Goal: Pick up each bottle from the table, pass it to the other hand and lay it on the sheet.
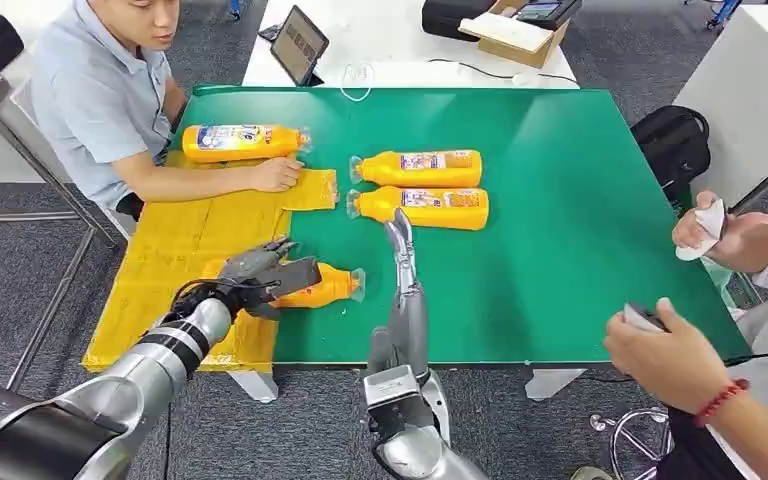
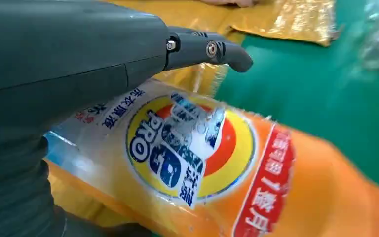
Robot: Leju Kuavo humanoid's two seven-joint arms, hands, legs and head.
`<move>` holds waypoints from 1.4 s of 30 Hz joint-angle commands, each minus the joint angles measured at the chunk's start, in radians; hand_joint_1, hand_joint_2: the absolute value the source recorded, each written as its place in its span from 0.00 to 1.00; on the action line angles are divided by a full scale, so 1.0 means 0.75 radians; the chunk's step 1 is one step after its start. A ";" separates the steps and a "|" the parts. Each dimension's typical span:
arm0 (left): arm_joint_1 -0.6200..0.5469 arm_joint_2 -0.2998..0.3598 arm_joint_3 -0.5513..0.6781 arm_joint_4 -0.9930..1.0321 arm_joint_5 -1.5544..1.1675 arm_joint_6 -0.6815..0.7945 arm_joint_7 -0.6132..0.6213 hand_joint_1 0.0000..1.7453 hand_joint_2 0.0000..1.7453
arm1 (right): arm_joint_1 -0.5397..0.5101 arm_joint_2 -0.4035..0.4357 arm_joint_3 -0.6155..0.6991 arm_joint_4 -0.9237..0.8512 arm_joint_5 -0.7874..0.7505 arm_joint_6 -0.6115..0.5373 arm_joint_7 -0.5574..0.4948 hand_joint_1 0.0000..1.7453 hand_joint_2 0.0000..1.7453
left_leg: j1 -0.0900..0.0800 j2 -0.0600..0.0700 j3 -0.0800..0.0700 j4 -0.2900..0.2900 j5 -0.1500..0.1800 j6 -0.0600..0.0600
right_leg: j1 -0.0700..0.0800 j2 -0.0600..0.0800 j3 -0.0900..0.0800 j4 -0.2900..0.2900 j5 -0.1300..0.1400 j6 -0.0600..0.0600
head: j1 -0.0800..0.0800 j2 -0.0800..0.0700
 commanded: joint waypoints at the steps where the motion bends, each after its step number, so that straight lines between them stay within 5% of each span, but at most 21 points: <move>1: 0.030 -0.027 0.172 0.039 0.102 -0.063 -0.090 0.00 1.00 | -0.008 -0.038 -0.087 0.063 -0.028 -0.001 0.002 0.00 0.00 | 0.002 0.001 0.006 -0.001 -0.002 -0.002 | 0.003 0.001 0.007 -0.002 -0.001 -0.004 | 0.000 0.000; 6: 0.116 -0.053 0.335 -0.154 0.337 -0.063 -0.339 0.00 1.00 | -0.004 -0.046 -0.114 0.071 -0.043 0.005 0.002 0.00 0.00 | 0.003 0.003 0.008 0.000 -0.004 -0.003 | 0.004 0.003 0.008 -0.003 -0.002 -0.005 | 0.000 0.000; 10: 0.311 -0.055 0.341 -0.565 0.569 -0.026 -0.404 0.00 1.00 | 0.011 -0.060 -0.150 0.082 0.082 -0.004 0.002 0.00 0.00 | 0.003 0.000 0.006 0.000 -0.003 -0.002 | 0.003 0.000 0.006 -0.001 -0.003 -0.004 | 0.001 0.000; 16: 0.336 -0.060 0.349 -0.611 0.595 -0.011 -0.416 0.00 1.00 | 0.017 -0.061 -0.157 0.084 0.091 -0.004 0.002 0.00 0.00 | 0.003 0.001 0.005 0.001 -0.005 -0.003 | 0.003 0.000 0.005 -0.001 -0.004 -0.004 | 0.001 0.000; 18: 0.451 -0.100 0.379 -0.807 0.683 0.109 -0.483 0.00 1.00 | 0.068 -0.083 -0.170 0.047 0.217 -0.004 0.002 0.00 0.00 | 0.002 0.002 0.002 0.001 -0.003 -0.003 | 0.002 0.002 0.002 -0.001 -0.002 -0.003 | 0.000 0.000; 19: 0.573 -0.160 0.409 -1.020 0.921 0.072 -0.455 0.00 1.00 | 0.141 -0.082 -0.229 -0.002 0.265 -0.004 0.002 0.00 1.00 | 0.002 0.001 0.001 -0.001 -0.002 -0.002 | 0.002 0.001 0.001 -0.002 -0.002 -0.002 | 0.000 0.000; 25: 0.954 -0.192 0.336 -1.497 1.276 0.296 -0.501 0.00 1.00 | 0.244 -0.180 -0.287 -0.047 0.337 -0.004 0.002 0.00 1.00 | 0.001 0.001 0.003 0.000 -0.007 -0.001 | 0.001 0.001 0.003 -0.002 -0.006 -0.002 | 0.000 0.000; 27: 1.012 -0.159 0.322 -1.549 1.272 0.374 -0.546 0.00 1.00 | 0.230 -0.223 -0.316 0.077 0.513 0.132 0.115 0.00 1.00 | 0.001 0.006 0.004 0.000 -0.009 -0.002 | 0.002 0.006 0.003 -0.003 -0.005 -0.002 | 0.000 0.000; 42: 1.155 -0.123 0.238 -1.772 1.039 0.528 -0.516 0.00 1.00 | -0.061 -0.364 -0.421 0.526 1.050 0.327 0.468 0.00 1.00 | 0.000 0.003 -0.001 -0.001 -0.005 0.002 | 0.001 0.003 -0.001 -0.003 -0.001 -0.001 | 0.001 0.000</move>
